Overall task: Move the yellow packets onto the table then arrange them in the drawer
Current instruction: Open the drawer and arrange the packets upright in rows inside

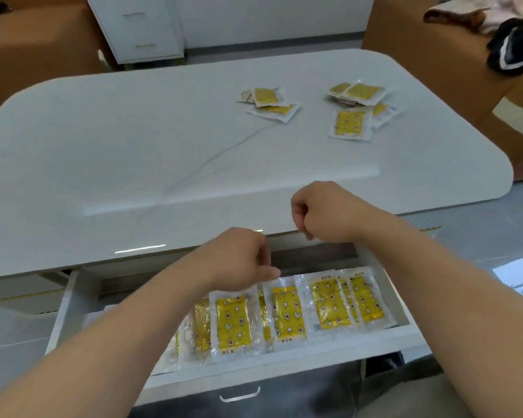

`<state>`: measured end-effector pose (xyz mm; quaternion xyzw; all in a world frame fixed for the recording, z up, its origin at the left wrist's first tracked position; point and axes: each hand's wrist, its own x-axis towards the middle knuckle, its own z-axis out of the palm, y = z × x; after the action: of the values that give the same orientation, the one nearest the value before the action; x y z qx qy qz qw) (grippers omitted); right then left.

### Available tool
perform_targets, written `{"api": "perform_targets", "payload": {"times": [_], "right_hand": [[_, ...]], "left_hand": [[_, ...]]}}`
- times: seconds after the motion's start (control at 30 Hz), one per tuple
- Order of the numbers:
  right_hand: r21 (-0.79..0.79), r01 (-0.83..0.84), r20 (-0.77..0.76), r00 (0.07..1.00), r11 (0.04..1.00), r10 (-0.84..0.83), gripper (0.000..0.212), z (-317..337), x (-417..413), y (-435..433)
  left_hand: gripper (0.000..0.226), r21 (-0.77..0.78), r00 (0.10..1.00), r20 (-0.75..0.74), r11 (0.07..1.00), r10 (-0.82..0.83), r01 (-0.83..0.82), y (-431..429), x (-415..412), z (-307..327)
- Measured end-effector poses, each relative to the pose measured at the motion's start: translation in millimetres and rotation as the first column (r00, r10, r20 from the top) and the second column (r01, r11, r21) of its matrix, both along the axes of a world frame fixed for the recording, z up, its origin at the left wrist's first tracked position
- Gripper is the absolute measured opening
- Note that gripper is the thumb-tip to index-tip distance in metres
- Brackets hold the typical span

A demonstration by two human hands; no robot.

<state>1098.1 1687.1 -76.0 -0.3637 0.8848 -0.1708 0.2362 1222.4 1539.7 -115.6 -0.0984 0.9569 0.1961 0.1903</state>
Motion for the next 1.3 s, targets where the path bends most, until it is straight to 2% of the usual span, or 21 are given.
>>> {"api": "perform_targets", "payload": {"times": [0.07, 0.17, 0.27, 0.37, 0.43, 0.6, 0.77, 0.9, 1.03, 1.17, 1.3], "right_hand": [[-0.158, 0.194, -0.126, 0.969, 0.968, -0.215, 0.029, -6.8, -26.8, 5.3], [-0.275, 0.381, -0.366, 0.808, 0.883, -0.462, 0.031, -36.5, -74.0, 7.4], [-0.258, 0.469, -0.461, 0.708, 0.844, -0.535, 0.04, -59.1, -121.3, -1.1], [-0.206, 0.466, -0.483, 0.716, 0.86, -0.504, 0.055, -72.0, -159.1, -16.2], [-0.162, 0.478, -0.466, 0.734, 0.863, -0.494, 0.065, -80.7, -173.9, -24.1], [-0.12, 0.499, -0.481, 0.727, 0.858, -0.49, 0.072, -94.3, -189.2, -30.0], [-0.073, 0.495, -0.467, 0.75, 0.866, -0.468, 0.073, -96.7, -196.3, -32.2], [-0.087, 0.493, -0.491, 0.735, 0.865, -0.468, 0.07, -95.9, -197.2, -33.1], [-0.127, 0.466, -0.544, 0.706, 0.875, -0.455, 0.056, -90.7, -190.9, -33.2], [-0.104, 0.41, -0.592, 0.707, 0.906, -0.387, 0.042, -80.6, -173.9, -28.3], [-0.126, 0.398, -0.556, 0.731, 0.909, -0.397, 0.04, -75.3, -140.9, -22.6]], "left_hand": [[0.021, 0.088, 0.979, -0.17, 0.991, 0.116, -0.102, -6.4, -18.4, 18.0], [0.017, 0.098, 0.851, -0.451, 0.962, 0.27, -0.253, -23.8, -67.1, 16.3], [0.03, -0.087, 0.806, -0.571, 0.965, 0.154, -0.246, -40.6, -134.9, 0.6], [0.046, -0.319, 0.823, -0.567, 0.924, -0.008, -0.211, -56.0, -203.2, -5.8], [0.05, -0.37, 0.838, -0.546, 0.903, -0.024, -0.216, -65.7, -241.2, -10.5], [0.069, -0.34, 0.867, -0.491, 0.899, 0.079, -0.275, -83.9, -303.3, -30.4], [0.084, -0.308, 0.896, -0.417, 0.903, 0.156, -0.3, -95.5, -323.3, -48.3], [0.068, -0.355, 0.876, -0.472, 0.888, 0.1, -0.293, -88.5, -304.1, -47.2], [0.05, -0.387, 0.856, -0.512, 0.87, 0.073, -0.305, -70.1, -258.2, -45.4], [0.046, -0.461, 0.851, -0.525, 0.841, -0.001, -0.283, -53.1, -199.6, -42.9], [0.046, -0.482, 0.871, -0.491, 0.834, -0.002, -0.269, -34.7, -136.2, -40.1]]}}
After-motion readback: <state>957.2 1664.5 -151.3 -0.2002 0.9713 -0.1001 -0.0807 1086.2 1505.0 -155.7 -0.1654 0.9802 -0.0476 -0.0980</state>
